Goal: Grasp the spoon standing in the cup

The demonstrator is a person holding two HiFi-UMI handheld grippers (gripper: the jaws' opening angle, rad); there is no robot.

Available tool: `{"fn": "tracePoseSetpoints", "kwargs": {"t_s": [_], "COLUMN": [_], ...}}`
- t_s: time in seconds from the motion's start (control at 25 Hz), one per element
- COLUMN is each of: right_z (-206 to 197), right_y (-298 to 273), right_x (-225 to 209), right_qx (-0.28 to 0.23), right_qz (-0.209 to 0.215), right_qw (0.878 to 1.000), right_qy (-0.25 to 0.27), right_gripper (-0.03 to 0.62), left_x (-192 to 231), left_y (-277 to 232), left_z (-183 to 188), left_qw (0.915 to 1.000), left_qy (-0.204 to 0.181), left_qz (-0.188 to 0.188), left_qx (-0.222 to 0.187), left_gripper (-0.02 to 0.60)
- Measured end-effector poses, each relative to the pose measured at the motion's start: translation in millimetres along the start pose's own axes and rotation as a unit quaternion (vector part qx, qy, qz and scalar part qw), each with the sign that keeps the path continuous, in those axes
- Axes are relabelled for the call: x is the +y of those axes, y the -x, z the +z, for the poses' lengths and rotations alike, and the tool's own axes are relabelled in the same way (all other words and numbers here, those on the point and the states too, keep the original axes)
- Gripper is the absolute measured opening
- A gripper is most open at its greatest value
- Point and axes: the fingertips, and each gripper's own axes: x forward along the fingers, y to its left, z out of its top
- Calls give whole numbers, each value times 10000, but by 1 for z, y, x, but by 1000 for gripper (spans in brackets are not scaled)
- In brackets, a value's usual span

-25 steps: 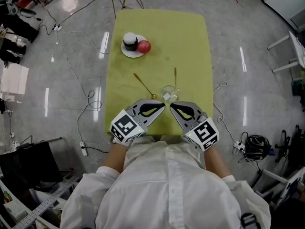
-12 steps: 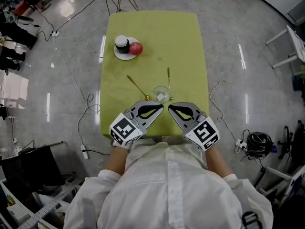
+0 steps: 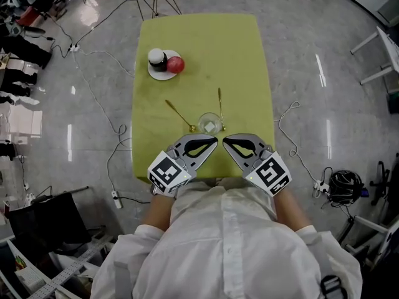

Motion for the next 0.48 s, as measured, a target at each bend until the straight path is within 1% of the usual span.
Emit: {"fn": "tracePoseSetpoints", "kwargs": {"t_s": [0.48], "right_z": [3], "right_y": [-8], "right_x": [0], "right_qx": [-52], "right_qz": [-1], "right_qw": [10000], "right_qy": [-64], "right_gripper": [3], "left_x": [2], "left_y": [3], "left_z": [-1], "left_qw": [9999], "left_qy": [-14], "left_qz": [-96], "left_qx": [127], "left_gripper": [5]}}
